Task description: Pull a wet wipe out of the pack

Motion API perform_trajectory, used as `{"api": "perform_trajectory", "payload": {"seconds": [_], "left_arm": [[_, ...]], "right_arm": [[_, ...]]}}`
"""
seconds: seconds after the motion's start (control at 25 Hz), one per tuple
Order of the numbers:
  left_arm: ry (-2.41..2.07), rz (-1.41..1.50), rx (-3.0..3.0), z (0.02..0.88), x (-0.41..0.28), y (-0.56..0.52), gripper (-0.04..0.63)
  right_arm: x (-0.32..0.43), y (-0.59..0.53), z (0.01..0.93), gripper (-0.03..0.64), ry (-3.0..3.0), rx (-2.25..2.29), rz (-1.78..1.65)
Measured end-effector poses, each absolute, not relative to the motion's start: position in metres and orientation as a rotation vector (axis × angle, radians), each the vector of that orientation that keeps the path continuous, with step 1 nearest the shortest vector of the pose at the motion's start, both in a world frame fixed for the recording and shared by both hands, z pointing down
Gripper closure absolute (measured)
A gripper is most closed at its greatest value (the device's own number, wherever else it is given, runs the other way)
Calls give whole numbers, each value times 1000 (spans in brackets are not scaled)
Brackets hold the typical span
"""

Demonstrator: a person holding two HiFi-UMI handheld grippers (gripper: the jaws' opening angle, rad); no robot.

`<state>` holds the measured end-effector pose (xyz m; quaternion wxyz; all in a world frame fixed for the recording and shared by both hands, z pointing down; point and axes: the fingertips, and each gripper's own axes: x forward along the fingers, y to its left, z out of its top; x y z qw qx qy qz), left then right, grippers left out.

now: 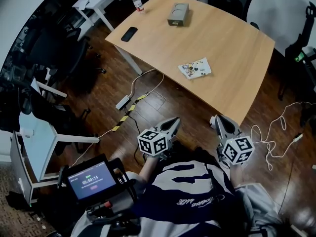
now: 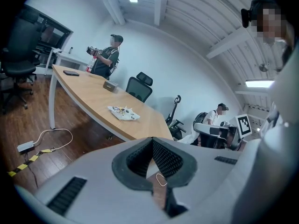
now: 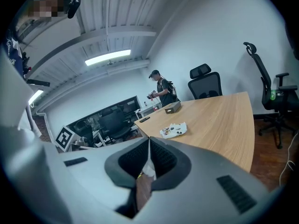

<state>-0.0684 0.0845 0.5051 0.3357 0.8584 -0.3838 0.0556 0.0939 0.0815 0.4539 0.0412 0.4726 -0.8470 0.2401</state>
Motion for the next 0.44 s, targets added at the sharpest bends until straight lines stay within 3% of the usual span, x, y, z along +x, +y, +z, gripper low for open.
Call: {"api": "perform_trajectory", "payload": {"seconds": [0.44], "left_arm": [[-972, 163, 2245, 508, -65, 87, 592]], "right_arm": [[97, 87, 456, 614, -2574, 1470, 740]]}}
